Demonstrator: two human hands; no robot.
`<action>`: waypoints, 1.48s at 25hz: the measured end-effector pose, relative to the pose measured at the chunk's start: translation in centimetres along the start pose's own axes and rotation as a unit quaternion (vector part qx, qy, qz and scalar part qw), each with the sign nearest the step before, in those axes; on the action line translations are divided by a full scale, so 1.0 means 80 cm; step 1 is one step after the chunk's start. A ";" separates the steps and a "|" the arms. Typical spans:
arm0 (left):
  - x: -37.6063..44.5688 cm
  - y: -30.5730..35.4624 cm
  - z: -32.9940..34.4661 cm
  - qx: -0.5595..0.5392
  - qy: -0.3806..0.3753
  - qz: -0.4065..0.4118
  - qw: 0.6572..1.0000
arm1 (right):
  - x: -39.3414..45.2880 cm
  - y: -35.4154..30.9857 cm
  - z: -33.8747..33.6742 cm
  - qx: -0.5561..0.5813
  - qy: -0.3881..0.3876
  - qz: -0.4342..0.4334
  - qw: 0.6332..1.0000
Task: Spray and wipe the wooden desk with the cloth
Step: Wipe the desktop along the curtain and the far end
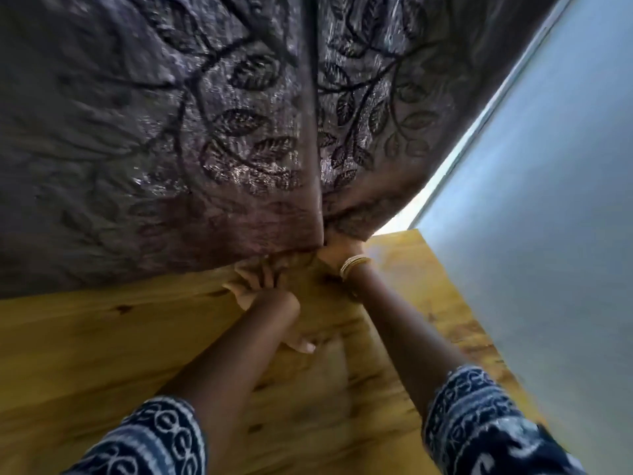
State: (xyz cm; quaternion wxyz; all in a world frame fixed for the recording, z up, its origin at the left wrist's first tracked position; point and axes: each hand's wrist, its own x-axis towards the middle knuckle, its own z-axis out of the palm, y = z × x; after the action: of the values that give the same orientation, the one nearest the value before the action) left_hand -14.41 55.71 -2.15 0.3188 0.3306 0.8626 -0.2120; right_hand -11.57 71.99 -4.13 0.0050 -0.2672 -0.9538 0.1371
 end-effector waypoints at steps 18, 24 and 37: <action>-0.039 -0.057 0.058 -0.128 0.198 0.150 0.960 | -0.139 0.039 0.005 -0.005 0.184 0.271 0.945; -0.085 -0.217 0.153 -0.180 0.294 0.049 0.937 | -0.133 -0.107 0.059 -0.023 0.133 0.097 0.986; -0.231 -0.441 0.346 -0.267 0.276 -0.052 0.922 | -0.211 -0.466 0.157 -0.047 0.030 -0.110 0.992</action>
State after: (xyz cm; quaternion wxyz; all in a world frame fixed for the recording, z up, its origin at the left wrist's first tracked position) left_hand -17.24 7.29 -3.50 0.1328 0.2331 0.9571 0.1096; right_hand -17.07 29.54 -5.29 0.0359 -0.1650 -0.9822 0.0825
